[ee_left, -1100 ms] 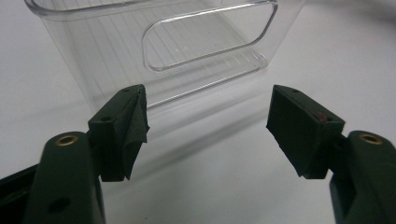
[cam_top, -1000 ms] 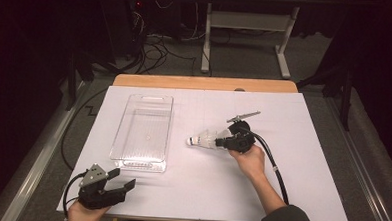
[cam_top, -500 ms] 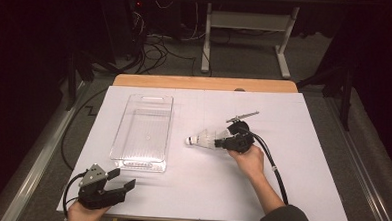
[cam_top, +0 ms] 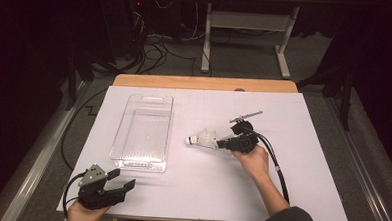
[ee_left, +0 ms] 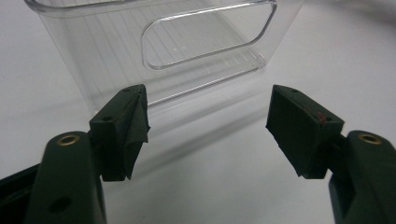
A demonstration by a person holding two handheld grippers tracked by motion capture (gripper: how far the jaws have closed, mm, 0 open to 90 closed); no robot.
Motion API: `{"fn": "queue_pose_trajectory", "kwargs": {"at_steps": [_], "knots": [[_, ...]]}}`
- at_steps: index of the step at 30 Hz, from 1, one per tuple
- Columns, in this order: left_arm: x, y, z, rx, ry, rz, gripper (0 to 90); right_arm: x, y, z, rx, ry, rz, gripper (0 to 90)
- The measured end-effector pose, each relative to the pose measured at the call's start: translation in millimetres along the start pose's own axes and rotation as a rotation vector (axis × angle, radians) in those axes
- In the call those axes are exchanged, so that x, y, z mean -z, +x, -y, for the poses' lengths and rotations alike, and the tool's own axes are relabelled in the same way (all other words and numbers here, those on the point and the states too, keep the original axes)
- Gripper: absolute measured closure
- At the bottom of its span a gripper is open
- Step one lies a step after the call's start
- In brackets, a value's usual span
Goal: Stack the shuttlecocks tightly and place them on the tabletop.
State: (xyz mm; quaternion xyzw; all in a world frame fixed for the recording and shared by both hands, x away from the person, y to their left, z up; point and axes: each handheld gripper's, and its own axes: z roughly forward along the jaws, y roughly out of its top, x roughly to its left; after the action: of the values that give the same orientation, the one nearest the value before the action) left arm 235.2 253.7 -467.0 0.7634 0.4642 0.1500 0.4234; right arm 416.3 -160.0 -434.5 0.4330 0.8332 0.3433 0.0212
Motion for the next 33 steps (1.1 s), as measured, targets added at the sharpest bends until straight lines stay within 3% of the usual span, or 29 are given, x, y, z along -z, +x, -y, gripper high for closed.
{"fn": "queue_pose_trajectory", "kwargs": {"at_steps": [10,16,33], "knots": [[0.6,-0.1,0.1,0.001,-0.002,0.0,30.5,5.7,-1.9,2.3,-0.011,0.01,0.0,75.2],[1.0,-0.2,0.3,0.0,-0.003,-0.001,30.5,10.8,-2.1,2.6,-0.008,0.006,0.011,89.2],[0.7,-0.2,0.2,-0.002,-0.001,0.0,30.5,5.5,0.8,-3.0,0.001,-0.034,-0.023,90.0]]}}
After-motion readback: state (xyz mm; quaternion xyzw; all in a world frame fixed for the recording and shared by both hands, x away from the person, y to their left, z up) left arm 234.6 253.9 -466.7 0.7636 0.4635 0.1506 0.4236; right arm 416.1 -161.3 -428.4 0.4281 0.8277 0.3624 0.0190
